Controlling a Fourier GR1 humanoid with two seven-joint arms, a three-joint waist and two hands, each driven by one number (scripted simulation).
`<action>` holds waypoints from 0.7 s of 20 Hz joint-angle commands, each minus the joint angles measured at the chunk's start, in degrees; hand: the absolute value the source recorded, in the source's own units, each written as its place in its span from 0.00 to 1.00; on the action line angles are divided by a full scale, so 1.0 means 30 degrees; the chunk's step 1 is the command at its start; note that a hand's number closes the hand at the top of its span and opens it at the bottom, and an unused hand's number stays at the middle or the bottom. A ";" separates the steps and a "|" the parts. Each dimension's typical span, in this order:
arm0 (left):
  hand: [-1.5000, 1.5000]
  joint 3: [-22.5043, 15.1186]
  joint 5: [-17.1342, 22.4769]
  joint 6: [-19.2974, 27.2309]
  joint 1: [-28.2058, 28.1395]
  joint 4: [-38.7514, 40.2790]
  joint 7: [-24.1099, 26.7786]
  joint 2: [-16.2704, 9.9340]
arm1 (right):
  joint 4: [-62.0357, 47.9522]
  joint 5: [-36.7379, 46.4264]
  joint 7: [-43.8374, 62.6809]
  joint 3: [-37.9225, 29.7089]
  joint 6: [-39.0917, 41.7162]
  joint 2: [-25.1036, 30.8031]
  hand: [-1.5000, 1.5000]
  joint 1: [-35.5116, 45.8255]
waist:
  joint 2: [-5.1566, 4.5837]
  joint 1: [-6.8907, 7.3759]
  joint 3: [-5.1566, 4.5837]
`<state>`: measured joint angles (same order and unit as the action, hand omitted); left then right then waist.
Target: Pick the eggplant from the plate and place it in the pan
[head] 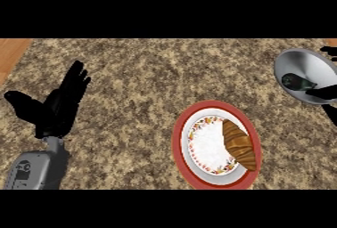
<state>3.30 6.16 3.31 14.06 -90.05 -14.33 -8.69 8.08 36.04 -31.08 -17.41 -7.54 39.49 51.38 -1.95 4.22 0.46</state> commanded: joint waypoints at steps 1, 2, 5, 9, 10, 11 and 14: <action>0.50 0.0248 0.0068 -0.0148 -0.0479 -0.0086 0.0078 -0.0264 | -0.0126 -0.2082 -0.1339 -0.2058 0.0823 0.0162 0.00 0.0022 | 0.0079 -0.0101 0.0000; 0.50 0.0030 -0.0129 0.0333 0.0283 -0.0196 -0.0482 0.0023 | -0.0271 -0.2431 -0.1194 -0.2385 0.2172 0.0895 0.00 0.0463 | 0.0086 -0.0235 0.0005; 0.50 -0.0069 -0.0177 0.0059 -0.0615 0.0068 0.0420 0.0161 | -0.0773 -0.4025 -0.2063 -0.3935 0.4485 0.2045 0.00 -0.0229 | 0.0063 -0.0460 0.0014; 0.50 0.0340 -0.0051 0.0113 -0.0631 0.0109 0.0499 -0.0019 | -0.1200 -0.5232 -0.2589 -0.5099 0.7126 0.3390 0.00 -0.1189 | 0.0086 -0.0593 0.0012; 0.50 0.0218 -0.0038 -0.0020 -0.1096 -0.0145 0.0866 0.0080 | -0.1307 -0.5542 -0.2840 -0.5391 0.8197 0.3883 0.00 -0.1420 | 0.0091 -0.0543 0.0028; 0.50 0.0307 0.0045 -0.0047 -0.0704 -0.0101 0.0544 -0.0058 | -0.1282 -0.5639 -0.2746 -0.5477 0.8960 0.4356 0.00 -0.1387 | 0.0069 -0.0533 0.0034; 0.50 0.0533 0.0169 0.0079 -0.1159 -0.0750 0.0148 -0.0203 | -0.1630 -0.6322 -0.4122 -0.6060 1.2563 0.5486 0.00 -0.2913 | 0.0295 -0.0889 0.0039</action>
<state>4.34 6.50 3.20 11.49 -91.05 -13.33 -9.01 4.20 19.71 -40.07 -33.23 19.28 51.96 46.22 -1.52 2.41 0.54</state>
